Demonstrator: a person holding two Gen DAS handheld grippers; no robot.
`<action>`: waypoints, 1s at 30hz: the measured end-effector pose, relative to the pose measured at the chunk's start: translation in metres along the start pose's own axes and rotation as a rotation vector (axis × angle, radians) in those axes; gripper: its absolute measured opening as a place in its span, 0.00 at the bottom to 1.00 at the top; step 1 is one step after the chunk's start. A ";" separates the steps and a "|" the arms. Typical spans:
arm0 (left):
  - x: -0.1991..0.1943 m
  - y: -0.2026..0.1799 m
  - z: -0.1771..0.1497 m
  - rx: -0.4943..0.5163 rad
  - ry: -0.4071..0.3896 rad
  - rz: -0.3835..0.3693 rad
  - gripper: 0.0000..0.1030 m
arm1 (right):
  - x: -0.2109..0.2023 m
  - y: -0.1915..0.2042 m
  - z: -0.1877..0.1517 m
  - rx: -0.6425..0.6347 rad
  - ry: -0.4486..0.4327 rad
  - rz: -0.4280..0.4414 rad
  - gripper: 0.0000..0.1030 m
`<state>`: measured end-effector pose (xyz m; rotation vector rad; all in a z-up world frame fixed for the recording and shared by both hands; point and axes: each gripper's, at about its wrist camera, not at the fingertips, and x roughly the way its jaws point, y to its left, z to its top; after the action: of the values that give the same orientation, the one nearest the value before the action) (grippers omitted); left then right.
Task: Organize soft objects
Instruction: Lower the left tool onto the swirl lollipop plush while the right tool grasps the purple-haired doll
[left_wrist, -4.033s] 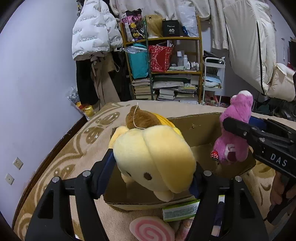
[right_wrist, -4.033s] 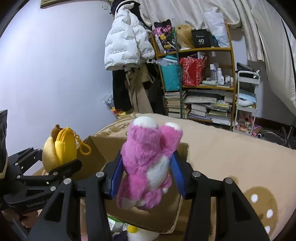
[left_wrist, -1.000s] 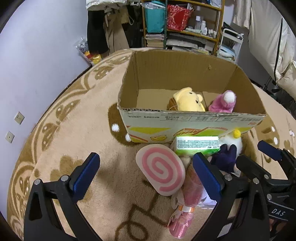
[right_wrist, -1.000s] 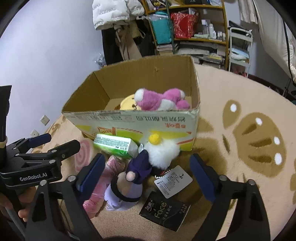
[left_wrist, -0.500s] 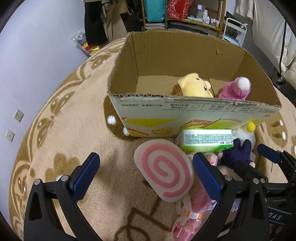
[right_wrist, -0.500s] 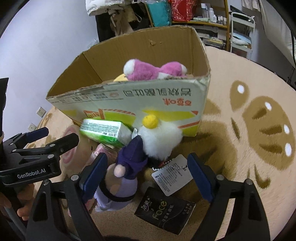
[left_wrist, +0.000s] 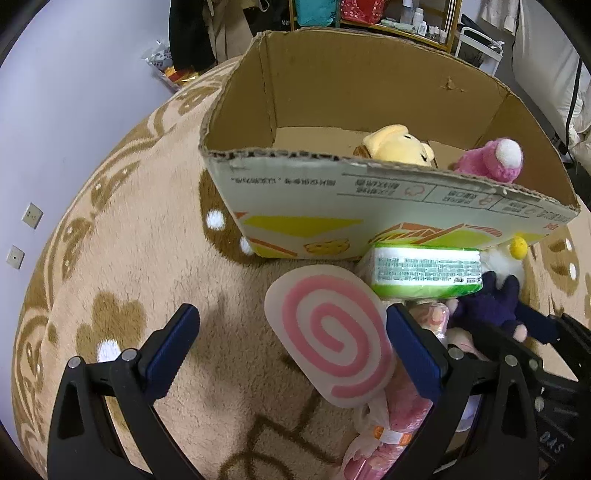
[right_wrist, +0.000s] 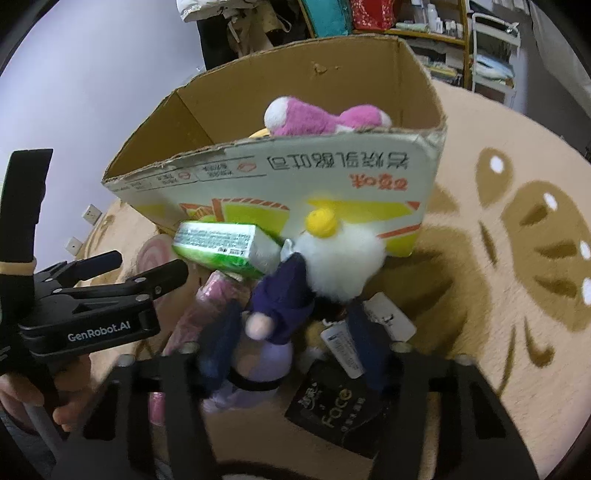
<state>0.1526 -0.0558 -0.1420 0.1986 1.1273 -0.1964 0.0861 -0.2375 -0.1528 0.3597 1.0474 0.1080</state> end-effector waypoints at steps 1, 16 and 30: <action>0.001 0.000 0.000 -0.002 0.001 -0.001 0.97 | 0.001 0.001 -0.001 0.001 -0.001 0.006 0.42; 0.006 0.012 -0.002 -0.080 0.077 -0.110 0.66 | -0.006 0.022 -0.007 -0.045 -0.041 -0.032 0.32; -0.026 0.001 -0.020 -0.025 0.029 -0.094 0.33 | -0.057 0.026 -0.011 -0.061 -0.204 -0.083 0.29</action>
<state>0.1247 -0.0486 -0.1268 0.1267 1.1688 -0.2638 0.0503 -0.2253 -0.1014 0.2656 0.8546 0.0280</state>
